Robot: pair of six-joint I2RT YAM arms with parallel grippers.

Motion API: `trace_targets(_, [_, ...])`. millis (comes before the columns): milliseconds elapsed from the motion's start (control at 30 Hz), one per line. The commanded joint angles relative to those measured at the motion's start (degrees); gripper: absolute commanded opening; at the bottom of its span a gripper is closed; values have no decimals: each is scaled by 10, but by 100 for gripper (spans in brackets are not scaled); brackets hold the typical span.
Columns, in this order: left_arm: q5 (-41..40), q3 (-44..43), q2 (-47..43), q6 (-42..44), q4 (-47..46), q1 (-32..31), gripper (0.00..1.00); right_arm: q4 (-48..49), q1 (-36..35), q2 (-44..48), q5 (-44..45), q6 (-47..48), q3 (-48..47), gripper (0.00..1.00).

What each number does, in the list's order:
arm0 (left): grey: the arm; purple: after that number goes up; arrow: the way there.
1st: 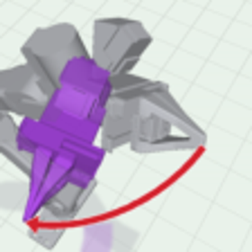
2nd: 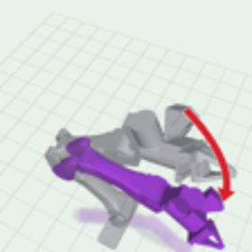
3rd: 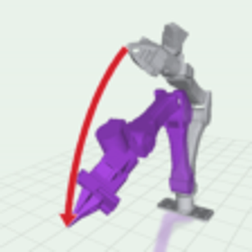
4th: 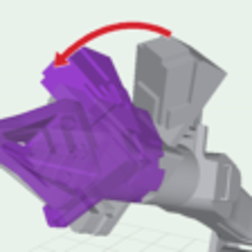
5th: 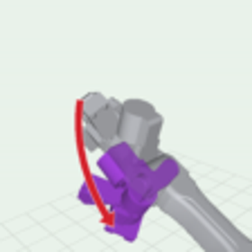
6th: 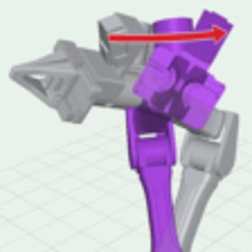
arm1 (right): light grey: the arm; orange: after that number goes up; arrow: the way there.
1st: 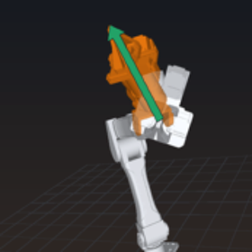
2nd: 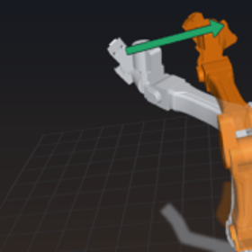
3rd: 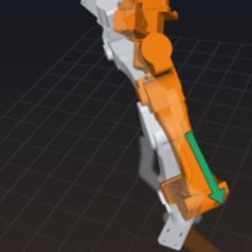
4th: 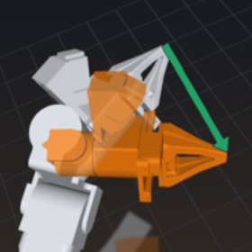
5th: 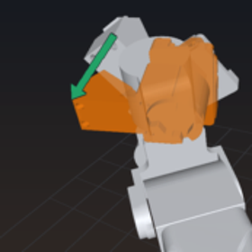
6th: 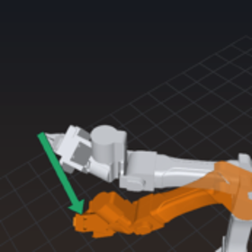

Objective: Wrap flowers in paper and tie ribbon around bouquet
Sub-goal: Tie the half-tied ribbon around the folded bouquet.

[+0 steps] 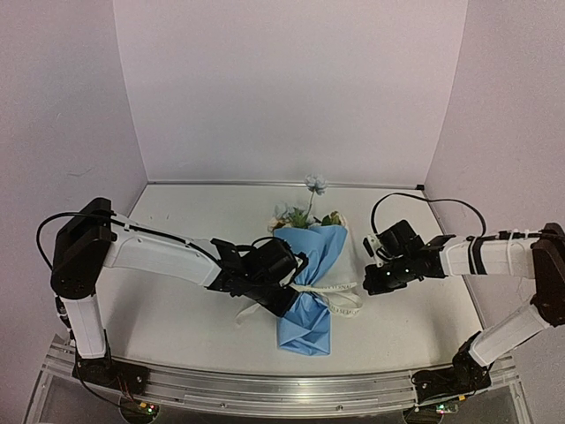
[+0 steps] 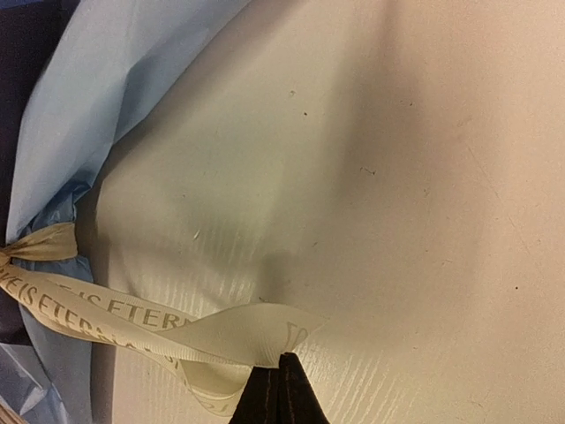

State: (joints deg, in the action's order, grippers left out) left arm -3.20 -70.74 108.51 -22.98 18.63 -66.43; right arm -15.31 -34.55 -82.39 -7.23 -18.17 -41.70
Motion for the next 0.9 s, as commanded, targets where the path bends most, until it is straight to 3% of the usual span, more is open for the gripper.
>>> trace_targets(0, [-5,9,-26,-6,18,2,0,-5,15,15,19,-6,10,0])
trace_targets(467, [-1,13,-29,-4,13,2,2,-6,42,10,1,-22,9,0])
trace_targets(533, [0,11,-33,-5,10,1,10,-15,42,9,-21,-28,-1,0])
trace_targets(633, [-1,6,-50,-7,3,2,32,-40,42,17,-39,-34,-16,3])
trace_targets(733, [-2,1,-73,-12,-4,2,53,-67,42,32,-43,-36,-22,16])
trace_targets(867, [-30,13,-119,-32,-16,8,66,-127,42,52,-46,-36,-37,35])
